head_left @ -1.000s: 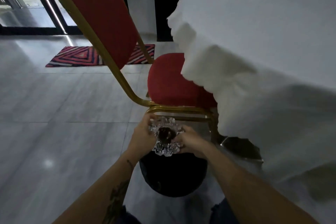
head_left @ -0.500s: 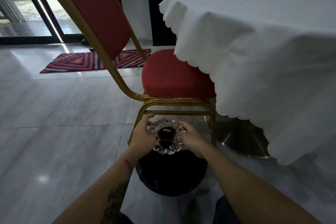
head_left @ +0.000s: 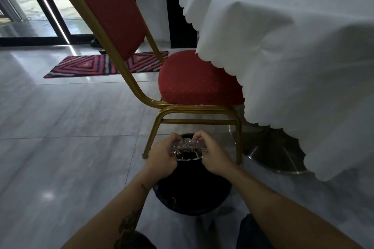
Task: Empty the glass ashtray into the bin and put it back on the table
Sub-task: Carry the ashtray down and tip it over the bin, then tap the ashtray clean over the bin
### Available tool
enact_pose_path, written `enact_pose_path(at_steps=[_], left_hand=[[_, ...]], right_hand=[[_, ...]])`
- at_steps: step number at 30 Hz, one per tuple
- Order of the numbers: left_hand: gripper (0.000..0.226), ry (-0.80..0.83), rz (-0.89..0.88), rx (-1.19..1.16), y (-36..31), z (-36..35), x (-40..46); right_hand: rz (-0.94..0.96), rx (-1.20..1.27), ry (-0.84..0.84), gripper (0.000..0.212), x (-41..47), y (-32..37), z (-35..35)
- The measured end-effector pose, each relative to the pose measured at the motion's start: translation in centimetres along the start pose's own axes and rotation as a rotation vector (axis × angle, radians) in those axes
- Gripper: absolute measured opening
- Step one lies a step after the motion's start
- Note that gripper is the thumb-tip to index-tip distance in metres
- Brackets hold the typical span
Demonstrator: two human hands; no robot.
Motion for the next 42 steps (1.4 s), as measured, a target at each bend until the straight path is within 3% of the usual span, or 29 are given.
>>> enact_pose_path(at_steps=[5,16,21,27,32,42], left_hand=[[0.04,0.029,-0.173,0.151,-0.8,-0.6,-1.0],[0.058,-0.015,-0.409,0.43,-1.9,-0.8,-2.7],[0.058,-0.03,-0.472,0.501,-3.1,-0.4,-2.3],[0.048,-0.032,-0.596,0.605,-5.0,0.6,-2.2],[0.044,-0.043,-0.719,0.675,-5.9,1.3,-2.6],[0.047,-0.024,-0.758,0.765,-5.4,2.5,-1.2]], right_hand=[[0.119,-0.171,0.014,0.055,-1.1,0.7,-0.2],[0.364,-0.614,0.003,0.082,-2.6,2.2,-0.1],[0.462,-0.607,-0.013,0.087,-2.7,3.1,0.7],[0.585,-0.613,-0.026,0.07,-3.5,4.8,1.7],[0.649,-0.625,-0.026,0.068,-3.5,5.7,2.2],[0.694,-0.628,-0.031,0.066,-3.0,7.7,2.8]])
Point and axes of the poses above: each hand's wrist, its own x-axis towards the middle knuckle, its own z-axis out of the back of the hand, y = z × x, the point moved 10 cm from there along x, towards the middle knuckle, and after that the axes turned 2 degrees about -z, right-handed, at the moved point
